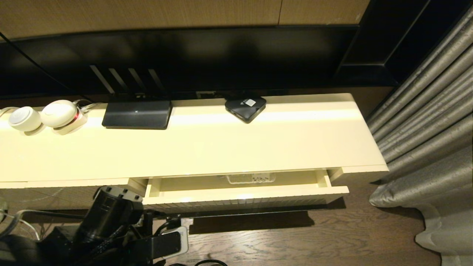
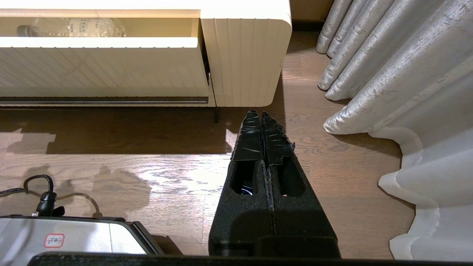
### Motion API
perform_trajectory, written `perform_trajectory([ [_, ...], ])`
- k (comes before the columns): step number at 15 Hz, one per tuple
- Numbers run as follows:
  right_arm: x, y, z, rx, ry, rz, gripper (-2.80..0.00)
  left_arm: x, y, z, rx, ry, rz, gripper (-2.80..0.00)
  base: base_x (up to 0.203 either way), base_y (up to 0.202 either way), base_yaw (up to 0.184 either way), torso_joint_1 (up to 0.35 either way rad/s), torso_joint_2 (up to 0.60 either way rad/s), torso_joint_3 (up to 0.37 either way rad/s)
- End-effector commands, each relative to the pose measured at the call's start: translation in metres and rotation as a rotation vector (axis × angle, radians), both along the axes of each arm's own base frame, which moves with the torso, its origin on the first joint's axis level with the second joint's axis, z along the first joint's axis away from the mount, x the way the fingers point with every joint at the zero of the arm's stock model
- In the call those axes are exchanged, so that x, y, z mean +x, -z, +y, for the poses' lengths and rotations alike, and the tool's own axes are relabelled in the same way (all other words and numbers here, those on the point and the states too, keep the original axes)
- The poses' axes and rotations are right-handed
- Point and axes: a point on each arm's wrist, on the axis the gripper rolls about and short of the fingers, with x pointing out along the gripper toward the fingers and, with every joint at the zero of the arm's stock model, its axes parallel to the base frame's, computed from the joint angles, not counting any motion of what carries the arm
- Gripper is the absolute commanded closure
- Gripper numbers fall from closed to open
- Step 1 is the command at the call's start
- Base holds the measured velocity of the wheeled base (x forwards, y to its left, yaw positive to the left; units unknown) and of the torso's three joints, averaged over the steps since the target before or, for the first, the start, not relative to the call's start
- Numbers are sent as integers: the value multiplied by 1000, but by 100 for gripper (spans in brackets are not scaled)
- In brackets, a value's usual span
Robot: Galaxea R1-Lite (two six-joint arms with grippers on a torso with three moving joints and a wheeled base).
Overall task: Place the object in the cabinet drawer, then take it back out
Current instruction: Open the drawer
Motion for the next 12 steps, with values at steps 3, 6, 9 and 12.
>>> perform_trajectory([
  [3, 0, 0, 0, 0, -1, 1, 0, -30, -40, 16, -91, -30, -104, 0, 0, 0, 0, 0, 0, 0],
  [6, 0, 0, 0, 0, -1, 3, 0, -46, -66, 24, -198, -93, -143, 0, 0, 0, 0, 0, 0, 0],
  [9, 0, 0, 0, 0, -1, 1, 0, -44, -82, 23, -382, -234, -122, 0, 0, 0, 0, 0, 0, 0],
  [12, 0, 0, 0, 0, -1, 1, 0, -34, -84, 14, -505, -330, -68, 0, 0, 0, 0, 0, 0, 0],
])
